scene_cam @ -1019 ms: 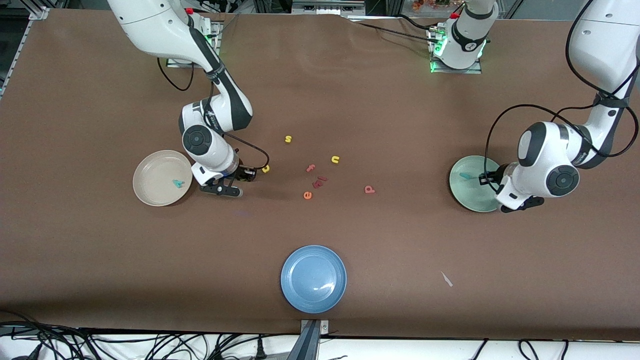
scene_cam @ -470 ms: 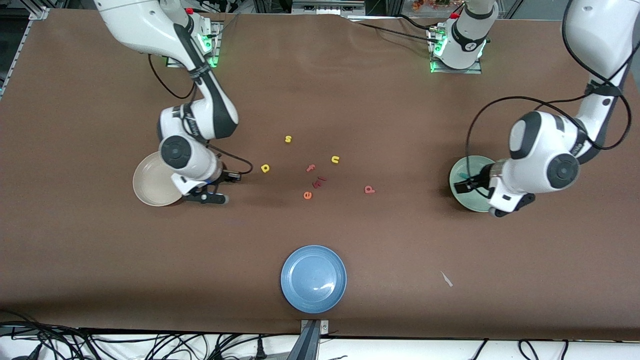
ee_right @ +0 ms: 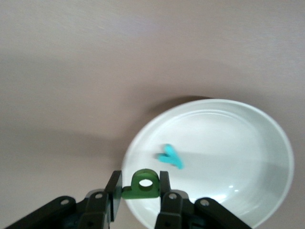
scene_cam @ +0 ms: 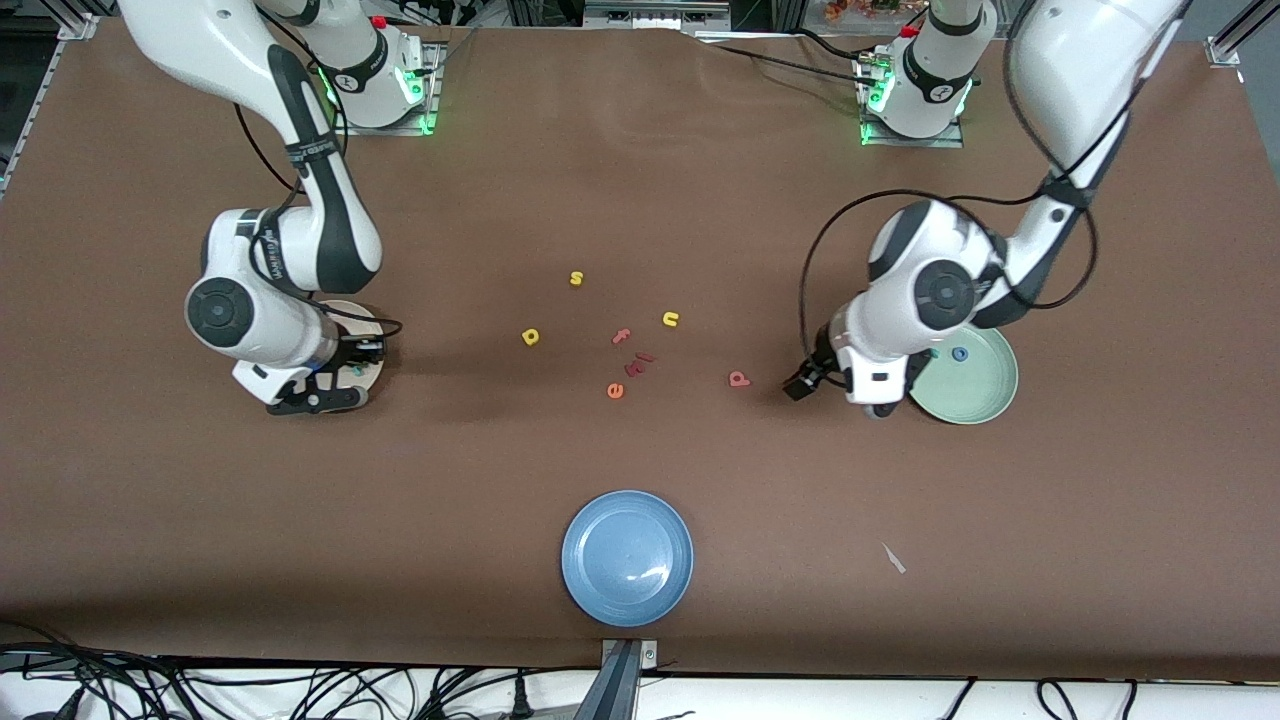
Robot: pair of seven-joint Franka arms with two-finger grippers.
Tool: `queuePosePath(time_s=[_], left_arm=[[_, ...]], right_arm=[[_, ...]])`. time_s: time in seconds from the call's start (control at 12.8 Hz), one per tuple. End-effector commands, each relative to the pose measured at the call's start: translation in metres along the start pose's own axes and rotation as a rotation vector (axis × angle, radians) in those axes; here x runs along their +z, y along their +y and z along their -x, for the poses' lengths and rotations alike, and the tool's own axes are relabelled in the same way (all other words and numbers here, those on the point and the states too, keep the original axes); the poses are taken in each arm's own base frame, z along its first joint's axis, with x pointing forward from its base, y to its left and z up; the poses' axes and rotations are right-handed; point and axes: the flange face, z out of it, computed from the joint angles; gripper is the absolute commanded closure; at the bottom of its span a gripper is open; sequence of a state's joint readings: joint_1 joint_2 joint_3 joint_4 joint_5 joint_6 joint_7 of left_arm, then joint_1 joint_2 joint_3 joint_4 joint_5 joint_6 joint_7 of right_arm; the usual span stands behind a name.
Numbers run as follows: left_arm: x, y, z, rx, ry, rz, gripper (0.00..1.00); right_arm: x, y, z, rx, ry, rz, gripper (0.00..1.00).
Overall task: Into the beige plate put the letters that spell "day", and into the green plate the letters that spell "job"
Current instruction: 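Drop the green b on the white plate while the left gripper grasps the pink letter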
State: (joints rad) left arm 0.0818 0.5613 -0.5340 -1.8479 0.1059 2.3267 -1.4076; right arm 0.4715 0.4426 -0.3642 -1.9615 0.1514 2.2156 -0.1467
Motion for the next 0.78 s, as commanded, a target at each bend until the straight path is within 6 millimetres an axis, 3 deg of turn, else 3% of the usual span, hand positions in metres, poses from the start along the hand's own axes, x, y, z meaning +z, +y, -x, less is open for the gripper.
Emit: queuePosePath(time_s=[0.0, 0.08, 0.16, 0.24, 0.31, 0.55, 0.71], left_arm=[[0.039, 0.041, 0.002, -0.159, 0.056, 0.008, 0.04], [0.050, 0.050, 0.015, -0.192, 0.084, 0.007, 0.04], [0.064, 0.051, 0.025, -0.232, 0.094, -0.007, 0.07], [0.074, 0.051, 0.040, -0.253, 0.097, -0.019, 0.10], [0.084, 0.050, 0.043, -0.270, 0.109, -0.032, 0.14], [0.096, 0.048, 0.048, -0.269, 0.123, -0.050, 0.30], [0.097, 0.048, 0.051, -0.276, 0.119, -0.051, 0.40]], right_arm=[[0.016, 0.023, 0.020, -0.072, 0.052, 0.012, 0.74], [0.021, 0.030, 0.025, -0.120, 0.080, 0.016, 0.71], [0.024, 0.033, 0.028, -0.158, 0.098, 0.022, 0.61], [0.025, 0.035, 0.028, -0.157, 0.098, 0.023, 0.14], [0.021, 0.033, 0.027, -0.155, 0.091, 0.017, 0.00], [-0.009, 0.015, 0.013, -0.097, 0.021, -0.021, 0.00], [-0.020, -0.023, 0.005, -0.061, 0.010, -0.039, 0.00]])
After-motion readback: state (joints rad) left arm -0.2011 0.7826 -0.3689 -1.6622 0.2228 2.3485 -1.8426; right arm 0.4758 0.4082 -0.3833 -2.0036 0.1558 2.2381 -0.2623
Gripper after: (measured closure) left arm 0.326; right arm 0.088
